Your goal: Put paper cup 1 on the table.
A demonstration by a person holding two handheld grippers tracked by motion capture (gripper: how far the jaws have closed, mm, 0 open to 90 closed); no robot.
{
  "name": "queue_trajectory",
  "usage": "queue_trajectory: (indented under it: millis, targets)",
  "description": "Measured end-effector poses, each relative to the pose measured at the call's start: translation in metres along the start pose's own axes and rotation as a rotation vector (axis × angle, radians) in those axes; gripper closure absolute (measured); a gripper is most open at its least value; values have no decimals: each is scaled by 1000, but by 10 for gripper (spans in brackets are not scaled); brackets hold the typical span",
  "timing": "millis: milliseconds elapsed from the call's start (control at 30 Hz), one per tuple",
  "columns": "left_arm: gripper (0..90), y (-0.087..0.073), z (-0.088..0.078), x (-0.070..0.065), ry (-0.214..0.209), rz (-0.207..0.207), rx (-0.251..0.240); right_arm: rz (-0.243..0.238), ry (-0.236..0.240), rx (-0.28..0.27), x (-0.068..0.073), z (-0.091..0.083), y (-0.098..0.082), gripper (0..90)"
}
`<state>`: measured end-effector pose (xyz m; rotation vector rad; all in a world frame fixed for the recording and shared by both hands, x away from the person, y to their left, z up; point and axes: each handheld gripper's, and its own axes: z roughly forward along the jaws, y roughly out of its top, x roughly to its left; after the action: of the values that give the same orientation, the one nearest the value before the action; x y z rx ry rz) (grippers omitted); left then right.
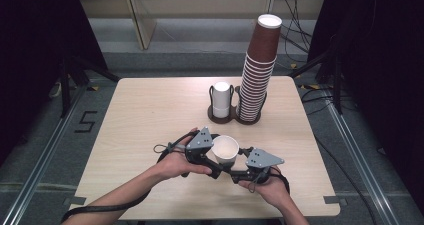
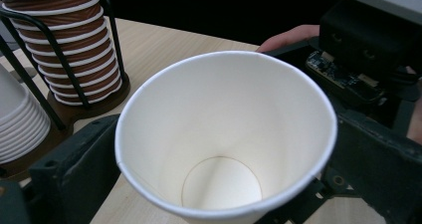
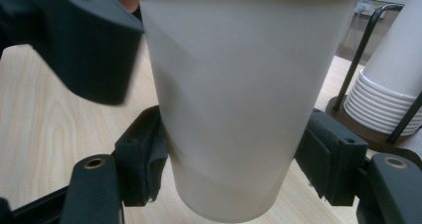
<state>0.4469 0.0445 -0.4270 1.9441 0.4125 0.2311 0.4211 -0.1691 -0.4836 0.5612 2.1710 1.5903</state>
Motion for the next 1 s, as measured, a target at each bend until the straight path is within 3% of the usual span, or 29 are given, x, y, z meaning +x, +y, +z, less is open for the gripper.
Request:
queue_trajectory:
  millis: [33,233,300,433,467,567,733,767,867,1000]
  targets:
    - [23,0,0,0,-1,-1,-1,-20,-3,-6,-1,0,0,333]
    - [72,-4,3,2,-6,-12,-2,-6,18,-9,1,2,1,333]
    - [103,-5,4,3,-14,-13,-11,-11,5,-7,1,2,0,333]
    - [145,-6,5,2,0,-8,-10,13,14,2,4,2,1,333]
    - [149,-6,5,2,-2,-7,-9,-22,18,-8,1,3,2,333]
    - [182,-7,5,1,-10,-2,-21,2,14,-11,3,3,1,332]
    - [216,-9,4,0,-7,8,-24,-17,17,-8,2,4,1,326]
    - [223,-9,4,0,-7,8,-28,15,20,4,5,3,1,323]
    - [241,-10,2,0,-6,19,-31,-21,27,-8,3,5,2,313]
    - [253,-11,-1,0,4,32,-36,-3,40,39,6,6,4,235]
